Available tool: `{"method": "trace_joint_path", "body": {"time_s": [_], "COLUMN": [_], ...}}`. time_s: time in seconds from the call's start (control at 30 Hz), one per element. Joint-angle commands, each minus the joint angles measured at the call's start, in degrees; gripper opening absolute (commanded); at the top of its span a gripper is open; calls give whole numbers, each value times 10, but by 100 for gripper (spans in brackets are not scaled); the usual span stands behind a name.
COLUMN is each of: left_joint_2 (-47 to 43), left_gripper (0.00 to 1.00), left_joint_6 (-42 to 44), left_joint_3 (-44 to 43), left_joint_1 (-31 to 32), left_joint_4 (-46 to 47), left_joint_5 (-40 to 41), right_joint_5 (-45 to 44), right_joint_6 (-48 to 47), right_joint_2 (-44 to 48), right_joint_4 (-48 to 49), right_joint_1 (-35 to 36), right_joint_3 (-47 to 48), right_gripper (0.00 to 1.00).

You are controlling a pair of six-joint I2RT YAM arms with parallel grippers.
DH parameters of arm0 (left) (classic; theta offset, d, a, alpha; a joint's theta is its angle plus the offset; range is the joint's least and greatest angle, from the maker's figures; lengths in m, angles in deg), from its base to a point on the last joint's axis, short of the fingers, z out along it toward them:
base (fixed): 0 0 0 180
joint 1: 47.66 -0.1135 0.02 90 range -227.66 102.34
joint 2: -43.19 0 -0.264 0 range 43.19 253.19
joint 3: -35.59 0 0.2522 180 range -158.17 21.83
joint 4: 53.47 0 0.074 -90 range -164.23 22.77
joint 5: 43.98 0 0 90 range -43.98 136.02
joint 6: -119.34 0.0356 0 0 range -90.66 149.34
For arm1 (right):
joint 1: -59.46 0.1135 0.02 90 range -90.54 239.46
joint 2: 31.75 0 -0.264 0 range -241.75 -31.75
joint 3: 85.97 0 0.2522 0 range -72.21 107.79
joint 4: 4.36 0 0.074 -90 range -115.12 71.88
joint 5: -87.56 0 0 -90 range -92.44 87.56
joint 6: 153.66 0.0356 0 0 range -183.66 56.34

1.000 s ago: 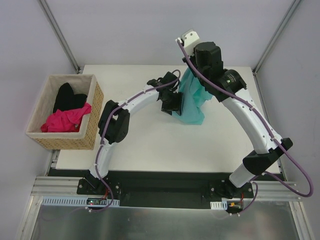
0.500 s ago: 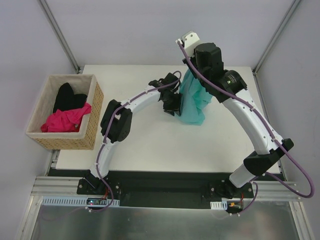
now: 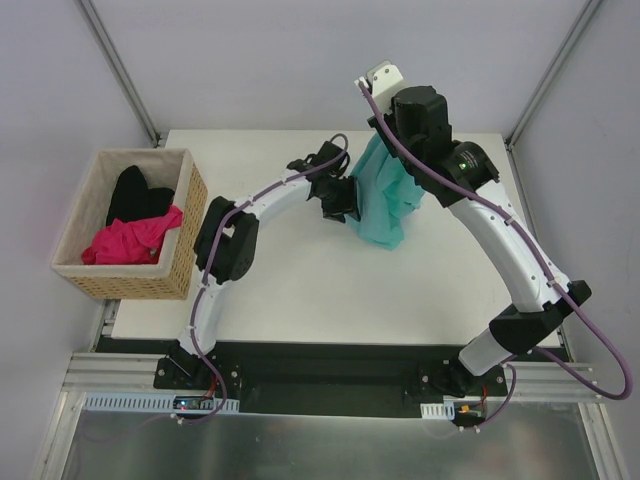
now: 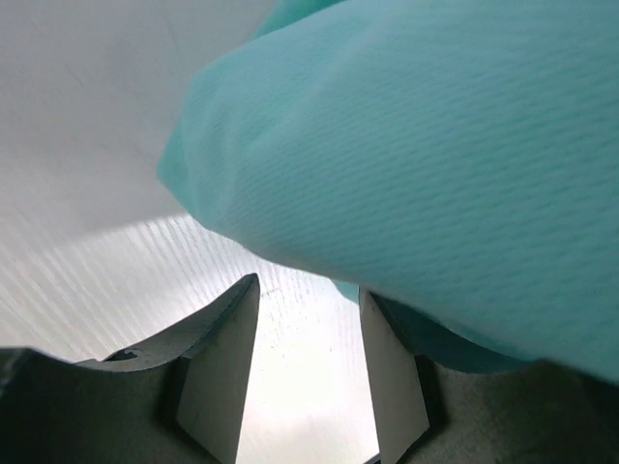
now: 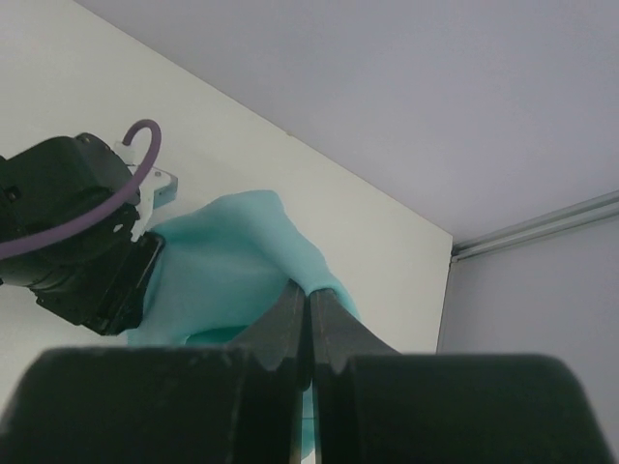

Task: Fold and stack the t-shirts
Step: Flatten out the tshirt

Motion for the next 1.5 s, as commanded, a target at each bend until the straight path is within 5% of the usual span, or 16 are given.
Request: {"method": "trace_joint_path", "body": {"time_s": [0.0, 0.7, 1.1, 1.47], "left_joint_2": [-46, 8, -46, -31], "left_gripper": [46, 47, 47, 48], "left_joint_6": [-42, -228, -231, -229], "left_joint_3": [16, 67, 202, 179], "left_joint_1": [-25, -54, -114, -113], "left_joint_4": [44, 266, 313, 320], "left_joint_5": [-24, -150, -142, -168], "right_joint_5": [3, -2, -6, 0], "right_joint_6": [11, 9, 4, 10], "right_joint_2": [27, 20, 19, 10], "right_joint_4": [15, 10, 13, 10], "right_joint_1": [0, 0, 0, 0], "right_joint_3": [11, 20, 19, 25], "right_gripper": [1, 1, 1, 1]}}
